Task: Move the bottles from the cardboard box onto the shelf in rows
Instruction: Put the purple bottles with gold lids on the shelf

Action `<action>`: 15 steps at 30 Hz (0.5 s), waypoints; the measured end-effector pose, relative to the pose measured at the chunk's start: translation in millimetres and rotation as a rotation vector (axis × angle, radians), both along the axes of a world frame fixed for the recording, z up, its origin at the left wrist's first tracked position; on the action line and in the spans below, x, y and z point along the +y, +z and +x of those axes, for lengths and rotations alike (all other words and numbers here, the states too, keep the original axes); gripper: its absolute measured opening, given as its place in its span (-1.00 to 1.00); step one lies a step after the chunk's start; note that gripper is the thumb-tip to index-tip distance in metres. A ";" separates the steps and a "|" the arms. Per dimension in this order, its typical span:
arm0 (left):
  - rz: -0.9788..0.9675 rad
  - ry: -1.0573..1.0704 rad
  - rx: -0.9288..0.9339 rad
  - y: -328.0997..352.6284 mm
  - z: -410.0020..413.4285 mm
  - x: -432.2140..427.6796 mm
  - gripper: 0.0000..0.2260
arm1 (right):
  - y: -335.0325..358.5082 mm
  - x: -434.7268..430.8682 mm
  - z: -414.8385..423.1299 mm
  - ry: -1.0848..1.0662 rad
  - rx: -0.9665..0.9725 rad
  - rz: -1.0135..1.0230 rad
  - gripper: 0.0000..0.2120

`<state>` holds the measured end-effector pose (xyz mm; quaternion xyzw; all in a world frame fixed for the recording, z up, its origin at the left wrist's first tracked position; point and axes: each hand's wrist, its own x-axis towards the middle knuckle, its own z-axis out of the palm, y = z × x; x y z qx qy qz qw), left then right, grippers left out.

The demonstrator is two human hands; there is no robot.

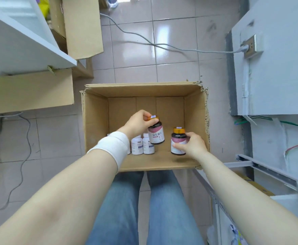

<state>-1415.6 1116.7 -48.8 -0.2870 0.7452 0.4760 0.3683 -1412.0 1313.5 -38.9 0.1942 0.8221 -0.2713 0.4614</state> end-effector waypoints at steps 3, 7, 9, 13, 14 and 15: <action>0.039 0.001 0.123 46.5 1.0 -16.8 -0.69 | 50.4 -7.1 4.7 -0.168 0.013 -0.129 -0.45; 0.168 -0.001 0.291 112.1 3.9 -30.5 -0.72 | 116.4 -21.1 25.8 -0.389 0.088 -0.239 -0.47; 0.260 -0.018 0.347 147.0 10.0 -31.6 -0.73 | 152.3 -29.7 49.2 -0.496 0.189 -0.268 -0.47; 0.402 -0.106 0.424 221.6 24.9 -22.4 -0.78 | 213.3 -37.8 108.5 -0.748 0.319 -0.339 -0.46; 0.445 -0.131 0.442 241.5 31.0 -16.7 -0.79 | 227.6 -36.5 124.3 -0.797 0.356 -0.350 -0.47; 0.495 -0.156 0.463 260.0 38.0 -9.8 -0.80 | 243.2 -34.3 139.9 -0.842 0.402 -0.359 -0.50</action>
